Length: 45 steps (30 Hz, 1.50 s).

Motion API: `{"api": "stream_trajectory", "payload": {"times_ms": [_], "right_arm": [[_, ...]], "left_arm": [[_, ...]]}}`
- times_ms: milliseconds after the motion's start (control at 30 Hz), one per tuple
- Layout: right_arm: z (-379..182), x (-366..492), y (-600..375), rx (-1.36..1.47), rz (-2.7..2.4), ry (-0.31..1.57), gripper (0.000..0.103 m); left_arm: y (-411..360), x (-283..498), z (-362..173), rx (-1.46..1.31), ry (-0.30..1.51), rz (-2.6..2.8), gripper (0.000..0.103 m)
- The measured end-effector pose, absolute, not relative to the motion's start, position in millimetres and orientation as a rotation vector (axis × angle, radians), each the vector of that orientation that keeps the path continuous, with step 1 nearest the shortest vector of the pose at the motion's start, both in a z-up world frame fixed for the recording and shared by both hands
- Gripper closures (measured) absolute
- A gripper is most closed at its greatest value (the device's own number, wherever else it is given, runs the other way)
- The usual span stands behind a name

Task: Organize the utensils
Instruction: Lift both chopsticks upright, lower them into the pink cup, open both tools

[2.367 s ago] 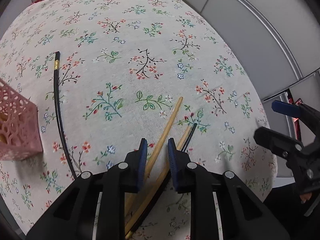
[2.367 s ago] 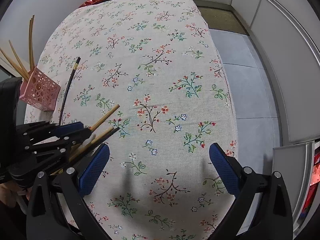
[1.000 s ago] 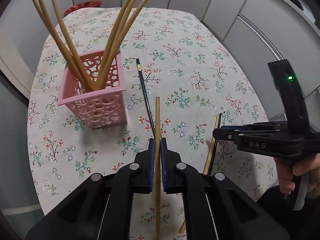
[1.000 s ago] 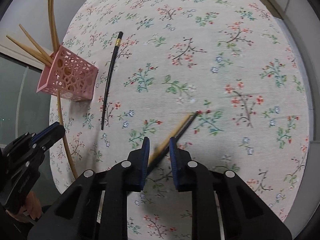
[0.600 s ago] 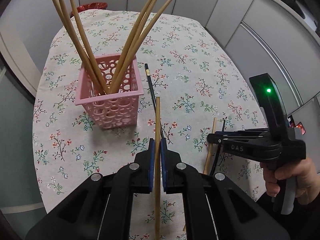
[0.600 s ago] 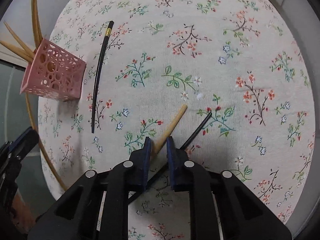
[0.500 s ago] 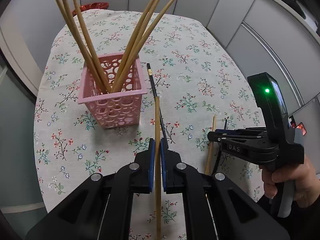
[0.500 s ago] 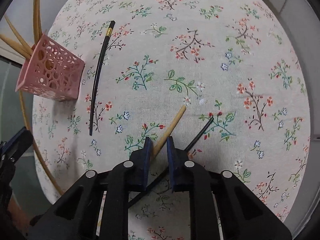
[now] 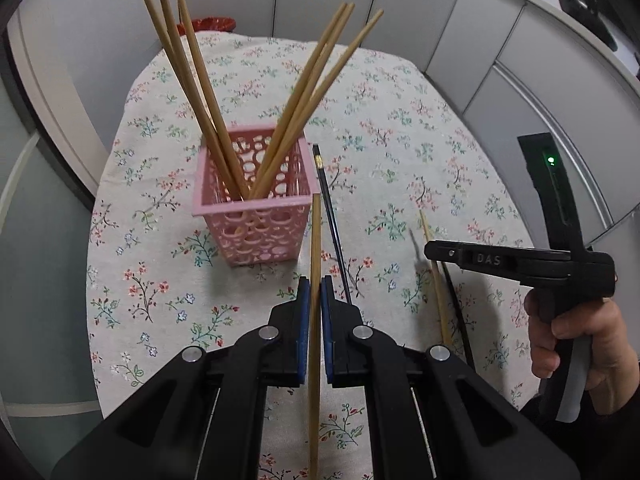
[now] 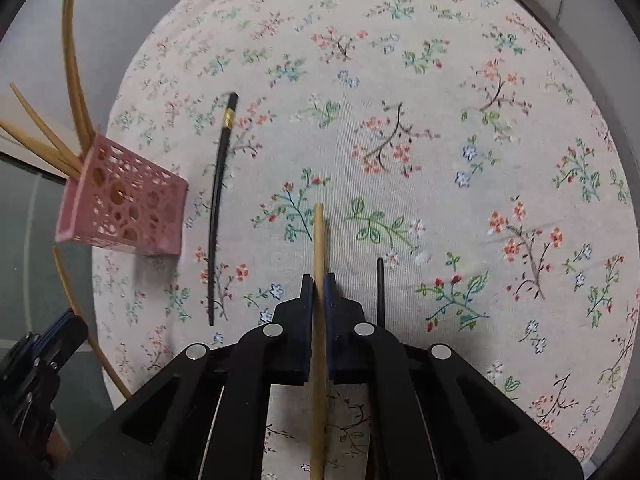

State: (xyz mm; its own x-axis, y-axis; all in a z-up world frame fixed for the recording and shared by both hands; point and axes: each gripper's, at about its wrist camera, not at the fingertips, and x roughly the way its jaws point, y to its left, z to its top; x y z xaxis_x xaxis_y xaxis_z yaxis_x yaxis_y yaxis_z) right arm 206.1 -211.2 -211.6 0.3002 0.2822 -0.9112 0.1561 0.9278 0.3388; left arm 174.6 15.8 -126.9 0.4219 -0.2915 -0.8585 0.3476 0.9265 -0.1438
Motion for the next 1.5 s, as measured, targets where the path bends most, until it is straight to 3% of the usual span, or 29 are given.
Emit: {"api": "stream_trajectory", "payload": {"times_ms": [900,1500], "right_arm": [[2.5,134.5,-211.8,0.262,0.186,0.558,0.099],[-0.8,181.8,-170.4,0.325,0.267,0.343,0.099]], "left_arm": [[67.9,133.4,26.1,-0.142,0.432,-0.268,0.097],[57.1,199.1,-9.2,-0.098,0.560,-0.185,0.097]]}}
